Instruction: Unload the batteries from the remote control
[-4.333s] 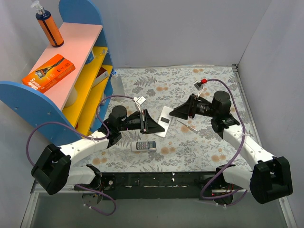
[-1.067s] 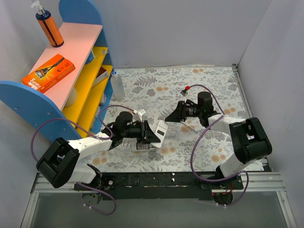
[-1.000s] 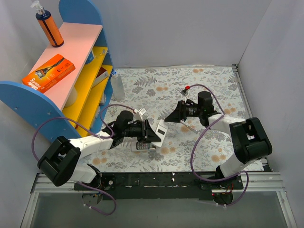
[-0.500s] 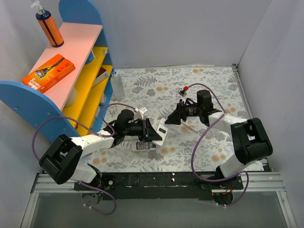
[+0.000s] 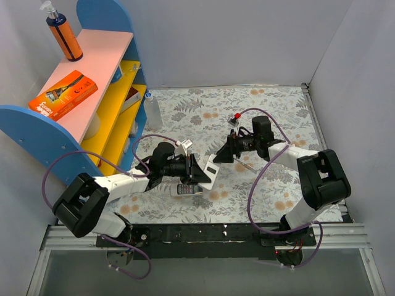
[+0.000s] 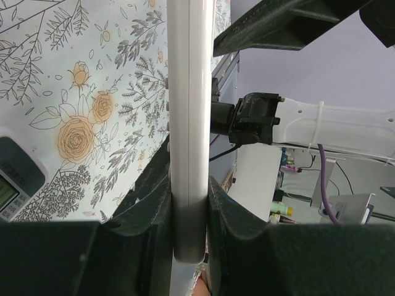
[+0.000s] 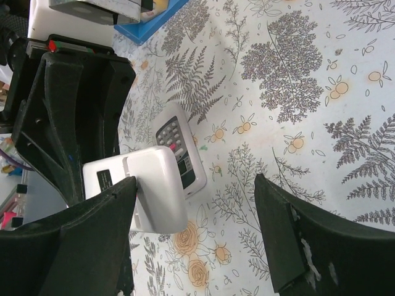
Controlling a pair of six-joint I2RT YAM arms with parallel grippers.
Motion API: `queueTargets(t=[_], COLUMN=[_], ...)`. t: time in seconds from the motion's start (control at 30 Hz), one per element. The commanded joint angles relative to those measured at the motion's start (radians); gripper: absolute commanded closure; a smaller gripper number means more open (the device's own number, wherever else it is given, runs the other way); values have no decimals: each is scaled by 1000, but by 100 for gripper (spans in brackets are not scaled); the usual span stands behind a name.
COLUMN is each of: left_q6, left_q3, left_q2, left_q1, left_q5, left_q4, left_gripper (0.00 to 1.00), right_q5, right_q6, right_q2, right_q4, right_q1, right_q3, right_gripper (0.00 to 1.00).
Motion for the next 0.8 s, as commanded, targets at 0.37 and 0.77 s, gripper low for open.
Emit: queueTargets(t=[0.37, 0.77], left_q6=[10, -4], left_q3=[24, 12], left_q2=[7, 7], left_q1=[0, 0], left_q5=[22, 24], left_q4=[33, 44], left_gripper=[100, 100], right_q5=[-16, 67], right_q6=[-70, -65], right_q2=[34, 61], right_q4=[-44, -47], right_q1=[12, 11], right_q3=[36, 46], right_gripper=[18, 33])
